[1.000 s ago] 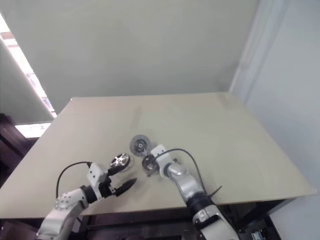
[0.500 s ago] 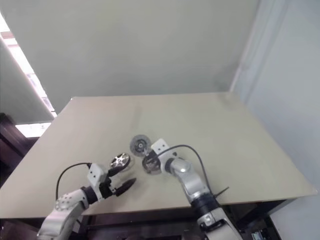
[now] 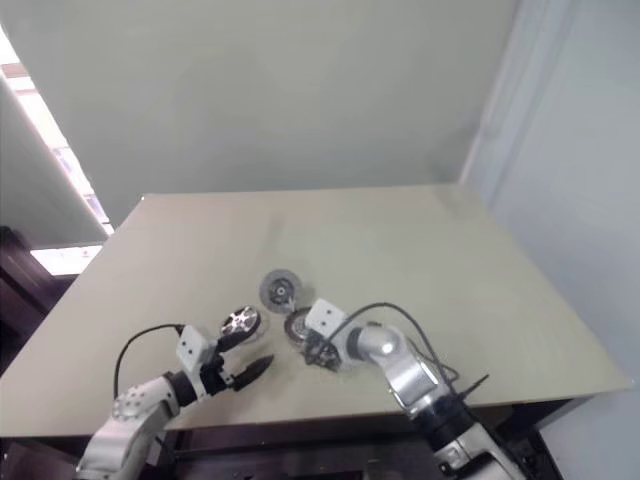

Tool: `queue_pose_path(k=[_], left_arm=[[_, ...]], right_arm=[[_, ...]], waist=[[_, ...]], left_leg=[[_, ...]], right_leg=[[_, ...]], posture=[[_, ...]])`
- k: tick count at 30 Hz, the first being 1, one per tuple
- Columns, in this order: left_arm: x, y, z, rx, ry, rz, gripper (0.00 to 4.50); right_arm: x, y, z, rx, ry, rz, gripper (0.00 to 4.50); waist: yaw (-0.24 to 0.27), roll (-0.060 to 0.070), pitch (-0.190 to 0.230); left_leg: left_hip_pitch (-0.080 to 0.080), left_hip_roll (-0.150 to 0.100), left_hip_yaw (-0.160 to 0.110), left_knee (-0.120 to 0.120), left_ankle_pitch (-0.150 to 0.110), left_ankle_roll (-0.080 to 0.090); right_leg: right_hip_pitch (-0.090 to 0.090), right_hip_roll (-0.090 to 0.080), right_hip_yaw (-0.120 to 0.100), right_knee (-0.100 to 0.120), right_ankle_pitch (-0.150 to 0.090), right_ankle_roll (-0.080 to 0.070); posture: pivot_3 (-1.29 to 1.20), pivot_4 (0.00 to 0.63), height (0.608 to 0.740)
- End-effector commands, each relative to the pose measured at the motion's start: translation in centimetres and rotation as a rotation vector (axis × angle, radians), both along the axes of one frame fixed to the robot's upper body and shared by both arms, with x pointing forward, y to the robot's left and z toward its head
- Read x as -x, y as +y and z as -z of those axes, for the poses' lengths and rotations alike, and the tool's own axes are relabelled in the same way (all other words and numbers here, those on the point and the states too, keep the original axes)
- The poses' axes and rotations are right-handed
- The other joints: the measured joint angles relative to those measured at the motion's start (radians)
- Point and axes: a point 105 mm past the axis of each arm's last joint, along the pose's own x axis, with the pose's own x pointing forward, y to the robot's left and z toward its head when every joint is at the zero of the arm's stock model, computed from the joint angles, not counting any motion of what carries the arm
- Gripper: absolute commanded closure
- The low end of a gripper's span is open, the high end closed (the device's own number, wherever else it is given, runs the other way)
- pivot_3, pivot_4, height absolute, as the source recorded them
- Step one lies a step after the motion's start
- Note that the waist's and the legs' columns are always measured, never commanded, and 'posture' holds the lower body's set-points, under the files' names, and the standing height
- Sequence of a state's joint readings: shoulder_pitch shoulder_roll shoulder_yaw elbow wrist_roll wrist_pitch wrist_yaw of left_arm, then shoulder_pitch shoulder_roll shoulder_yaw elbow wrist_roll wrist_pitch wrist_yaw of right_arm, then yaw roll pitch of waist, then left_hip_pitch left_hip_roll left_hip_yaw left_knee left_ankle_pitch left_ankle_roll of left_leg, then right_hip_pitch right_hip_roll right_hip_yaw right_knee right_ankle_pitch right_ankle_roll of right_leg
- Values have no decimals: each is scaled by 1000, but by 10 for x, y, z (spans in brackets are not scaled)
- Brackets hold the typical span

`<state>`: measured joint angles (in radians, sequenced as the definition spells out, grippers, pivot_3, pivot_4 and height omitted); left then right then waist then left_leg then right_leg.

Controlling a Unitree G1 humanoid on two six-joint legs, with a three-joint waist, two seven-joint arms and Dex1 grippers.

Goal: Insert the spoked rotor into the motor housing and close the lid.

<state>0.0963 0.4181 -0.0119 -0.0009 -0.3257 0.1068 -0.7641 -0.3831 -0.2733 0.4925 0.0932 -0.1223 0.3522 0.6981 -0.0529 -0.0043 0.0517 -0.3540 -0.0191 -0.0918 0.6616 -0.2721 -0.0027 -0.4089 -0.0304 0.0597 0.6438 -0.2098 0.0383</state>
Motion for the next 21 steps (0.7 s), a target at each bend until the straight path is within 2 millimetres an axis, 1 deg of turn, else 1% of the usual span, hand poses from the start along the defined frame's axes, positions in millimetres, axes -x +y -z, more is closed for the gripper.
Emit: queue_pose_path(k=[1,6,9,13,18,21], left_arm=[[-5,0,-10,-10,-50,13,0],[-6,-1,-9,-14,-54,19,0],[-6,-1,-9,-15,-57,19,0],[-6,0,-9,-19,-62,21,0],[-6,-1,-9,-20,-66,24,0],[-6,-1,-9,-21,-68,24,0]], right_arm=[[-2,7,-16,23,-126,-85,7],[-2,10,-7,77,-167,-131,7],[-3,12,-5,75,-172,-134,7],[-6,14,5,115,-185,-143,7],[-9,15,12,129,-187,-132,7],[-10,14,18,149,-184,-131,622]], waist=[[0,0,0],[0,0,0],[0,0,0],[0,0,0],[1,0,0],[0,0,0]], left_leg=[[0,0,0,0,0,0],[0,0,0,0,0,0],[0,0,0,0,0,0],[0,0,0,0,0,0],[0,0,0,0,0,0],[0,0,0,0,0,0]], right_leg=[[0,0,0,0,0,0],[0,0,0,0,0,0],[0,0,0,0,0,0],[0,0,0,0,0,0],[0,0,0,0,0,0],[0,0,0,0,0,0]], posture=[[0,0,740],[0,0,740],[0,0,740],[0,0,740],[0,0,740],[0,0,740]])
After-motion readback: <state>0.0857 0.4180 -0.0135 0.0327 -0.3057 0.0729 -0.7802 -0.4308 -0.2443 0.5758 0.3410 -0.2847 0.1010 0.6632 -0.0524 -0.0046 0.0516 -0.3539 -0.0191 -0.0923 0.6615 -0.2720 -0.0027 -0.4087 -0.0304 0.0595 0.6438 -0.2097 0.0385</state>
